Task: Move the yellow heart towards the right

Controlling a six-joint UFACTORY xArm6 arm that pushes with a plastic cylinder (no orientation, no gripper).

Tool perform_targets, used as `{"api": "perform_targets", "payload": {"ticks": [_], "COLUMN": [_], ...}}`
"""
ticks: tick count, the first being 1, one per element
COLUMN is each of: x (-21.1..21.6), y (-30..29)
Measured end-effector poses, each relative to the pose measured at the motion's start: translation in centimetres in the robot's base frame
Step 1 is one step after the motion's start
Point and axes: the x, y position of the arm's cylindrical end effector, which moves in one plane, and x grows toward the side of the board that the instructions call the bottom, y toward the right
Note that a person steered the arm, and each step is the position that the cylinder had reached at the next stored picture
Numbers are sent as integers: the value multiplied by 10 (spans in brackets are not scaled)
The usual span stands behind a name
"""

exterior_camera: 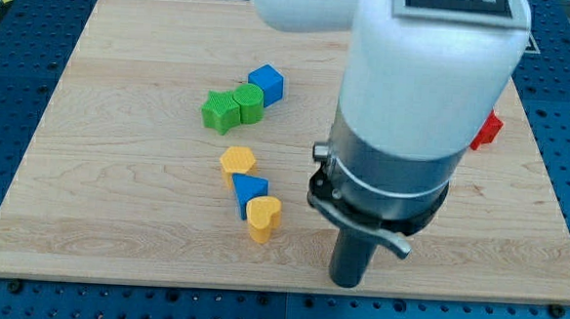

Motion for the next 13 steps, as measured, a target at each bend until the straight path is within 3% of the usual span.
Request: {"api": "perform_targets", "payload": {"ticks": [2,4,7,9,13], "x": [-31,-45,-45,-55,-101], "y": [-95,-122,-9,-47,44]}}
